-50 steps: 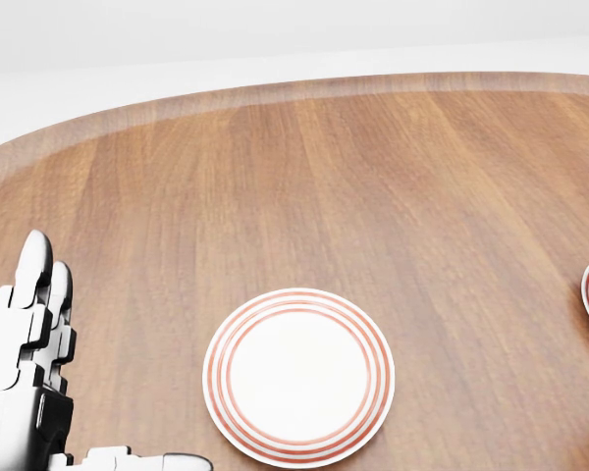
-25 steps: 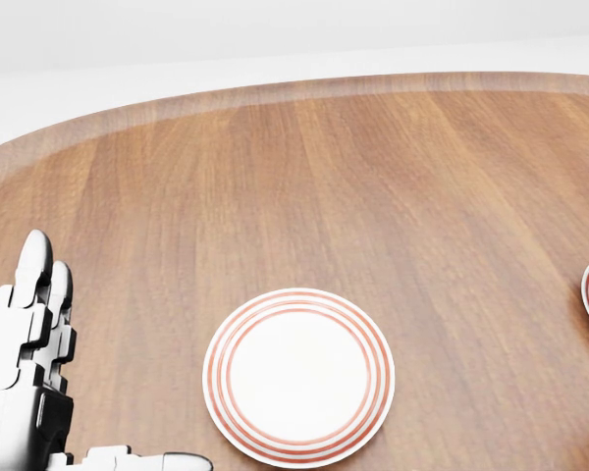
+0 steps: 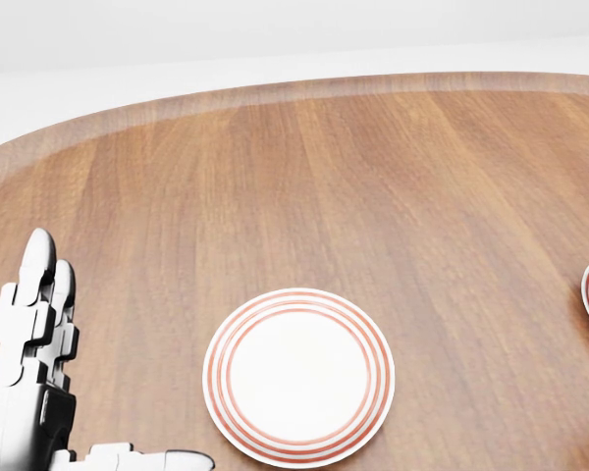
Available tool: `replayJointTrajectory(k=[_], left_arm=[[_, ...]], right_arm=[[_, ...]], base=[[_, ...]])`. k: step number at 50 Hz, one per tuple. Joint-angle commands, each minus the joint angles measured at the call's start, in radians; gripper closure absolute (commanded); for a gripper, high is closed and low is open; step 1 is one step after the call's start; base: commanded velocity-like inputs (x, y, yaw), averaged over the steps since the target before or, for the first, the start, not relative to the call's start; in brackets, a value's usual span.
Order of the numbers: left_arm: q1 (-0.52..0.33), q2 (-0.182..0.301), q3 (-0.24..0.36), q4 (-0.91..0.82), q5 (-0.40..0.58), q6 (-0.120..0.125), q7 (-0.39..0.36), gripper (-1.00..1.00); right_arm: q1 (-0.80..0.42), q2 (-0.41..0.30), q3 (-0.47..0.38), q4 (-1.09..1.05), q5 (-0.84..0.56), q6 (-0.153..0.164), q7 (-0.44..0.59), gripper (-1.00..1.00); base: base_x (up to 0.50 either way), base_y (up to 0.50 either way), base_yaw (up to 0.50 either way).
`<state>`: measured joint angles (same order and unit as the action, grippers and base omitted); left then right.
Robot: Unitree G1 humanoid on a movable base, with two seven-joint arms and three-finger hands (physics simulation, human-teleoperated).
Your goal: Put the red mug on the left plate.
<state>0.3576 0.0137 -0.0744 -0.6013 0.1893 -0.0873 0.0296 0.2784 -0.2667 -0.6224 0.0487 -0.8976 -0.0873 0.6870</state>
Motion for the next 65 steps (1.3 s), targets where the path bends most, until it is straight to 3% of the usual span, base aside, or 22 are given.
replayJointTrajectory(k=[1, 36, 37, 43, 44, 55, 59, 60, 64, 65], left_arm=[[-0.005, 0.001, -0.003, 0.004, 0.003, 0.0, 0.001, -1.0], [-0.015, -0.001, 0.002, 0.012, 0.001, 0.0, -0.002, -1.0], [-0.016, -0.001, 0.002, 0.013, 0.001, 0.0, -0.002, -1.0], [-0.016, -0.001, 0.003, 0.013, 0.001, 0.0, -0.002, -1.0], [-0.018, -0.001, 0.002, 0.014, 0.002, 0.0, -0.002, -1.0], [-0.017, -0.001, 0.001, 0.015, 0.003, 0.0, -0.001, -1.0], [-0.022, -0.001, -0.004, 0.023, 0.008, 0.0, 0.001, -1.0], [-0.021, 0.0, -0.005, 0.022, 0.009, 0.0, 0.001, -1.0], [-0.023, 0.001, 0.0, 0.023, 0.002, 0.0, -0.001, -1.0], [-0.023, 0.0, 0.0, 0.023, 0.003, 0.0, -0.001, -1.0]], right_arm=[[-0.005, -0.033, 0.004, 0.067, 0.033, 0.0, -0.012, -1.0], [-0.017, -0.061, 0.022, 0.13, 0.061, 0.0, -0.041, -1.0], [-0.016, -0.06, 0.021, 0.127, 0.066, 0.0, -0.039, -0.51], [-0.016, -0.06, 0.02, 0.126, 0.066, 0.0, -0.038, -0.51], [-0.014, -0.052, 0.017, 0.105, 0.08, 0.0, -0.026, 1.0], [-0.013, 0.001, -0.022, -0.059, 0.066, 0.0, 0.011, 1.0], [-0.124, -0.001, -0.023, -0.256, 0.087, 0.0, 0.011, 1.0], [-0.192, -0.018, -0.009, -0.343, 0.09, 0.011, 0.011, 1.0], [-0.322, -0.081, 0.068, -0.448, 0.069, 0.175, 0.011, 1.0], [-0.39, -0.106, 0.112, -0.468, 0.051, 0.175, 0.011, 1.0]], base=[[0.0, 0.0, 0.0], [0.0, 0.0, 0.0], [0.0, 0.0, 0.0], [0.0, 0.0, 0.0], [0.0, 0.0, 0.0], [0.0, 0.0, 0.0], [0.0, 0.0, 0.0], [0.0, 0.0, 0.0], [0.0, 0.0, 0.0], [0.0, 0.0, 0.0]])
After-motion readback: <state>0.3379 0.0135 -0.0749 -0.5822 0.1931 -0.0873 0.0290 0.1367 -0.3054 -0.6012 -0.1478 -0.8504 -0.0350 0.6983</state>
